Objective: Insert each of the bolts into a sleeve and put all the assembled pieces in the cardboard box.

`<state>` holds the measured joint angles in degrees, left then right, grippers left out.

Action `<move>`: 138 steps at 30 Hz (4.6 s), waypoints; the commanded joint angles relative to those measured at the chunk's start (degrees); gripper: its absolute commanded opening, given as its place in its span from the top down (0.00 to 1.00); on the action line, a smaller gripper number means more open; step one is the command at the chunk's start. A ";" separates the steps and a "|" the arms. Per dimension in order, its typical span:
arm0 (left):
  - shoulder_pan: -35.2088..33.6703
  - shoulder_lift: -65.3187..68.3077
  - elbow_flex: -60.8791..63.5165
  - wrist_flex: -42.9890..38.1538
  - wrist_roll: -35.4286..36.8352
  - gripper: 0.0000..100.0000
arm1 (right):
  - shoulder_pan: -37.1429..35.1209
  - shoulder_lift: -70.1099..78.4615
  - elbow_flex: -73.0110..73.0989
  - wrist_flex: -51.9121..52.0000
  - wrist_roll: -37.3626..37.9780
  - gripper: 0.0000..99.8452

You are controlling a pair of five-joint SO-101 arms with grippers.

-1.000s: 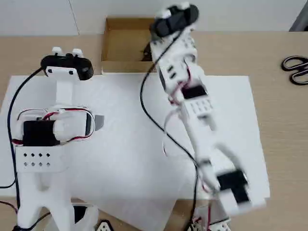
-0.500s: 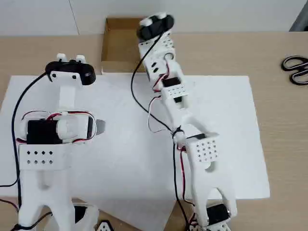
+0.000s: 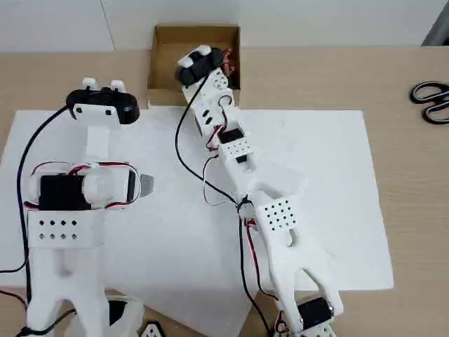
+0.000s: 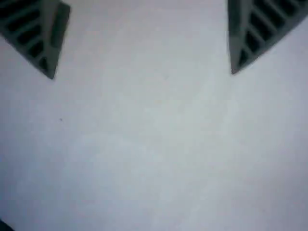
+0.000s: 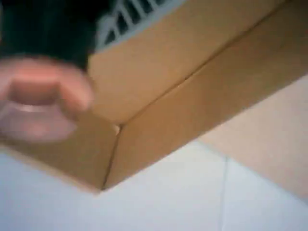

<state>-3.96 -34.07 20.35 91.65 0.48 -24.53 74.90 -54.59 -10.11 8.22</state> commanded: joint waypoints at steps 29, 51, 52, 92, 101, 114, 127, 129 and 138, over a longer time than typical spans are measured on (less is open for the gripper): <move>-4.57 -1.41 -15.43 6.24 -0.62 0.78 | 5.41 -19.47 -41.93 54.55 5.89 0.83; -4.48 -40.88 -11.56 6.68 -0.62 0.78 | 5.76 -81.01 -39.65 107.38 5.71 0.83; -4.48 -42.20 -10.24 6.68 -0.62 0.78 | 5.93 -82.95 -37.45 107.47 5.71 0.83; -4.48 -69.54 68.70 -36.40 -0.35 0.78 | 31.25 -178.86 147.87 66.68 5.71 0.83; -4.31 -69.54 74.59 -36.40 -0.18 0.78 | 31.16 -178.86 150.51 66.68 5.63 0.83; -4.40 -69.54 74.59 -36.66 -0.44 0.78 | 31.25 -178.86 150.51 66.68 5.89 0.83; -4.40 -69.54 74.59 -36.66 -0.44 0.78 | 31.25 -178.86 150.51 66.68 5.89 0.83; -4.40 -69.54 74.59 -36.66 -0.44 0.78 | 31.25 -178.86 150.51 66.68 5.89 0.83; -4.40 -69.54 74.59 -36.66 -0.44 0.78 | 31.25 -178.86 150.51 66.68 5.89 0.83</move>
<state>-8.18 -102.99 95.08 56.40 0.04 6.51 -103.21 95.74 57.41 13.67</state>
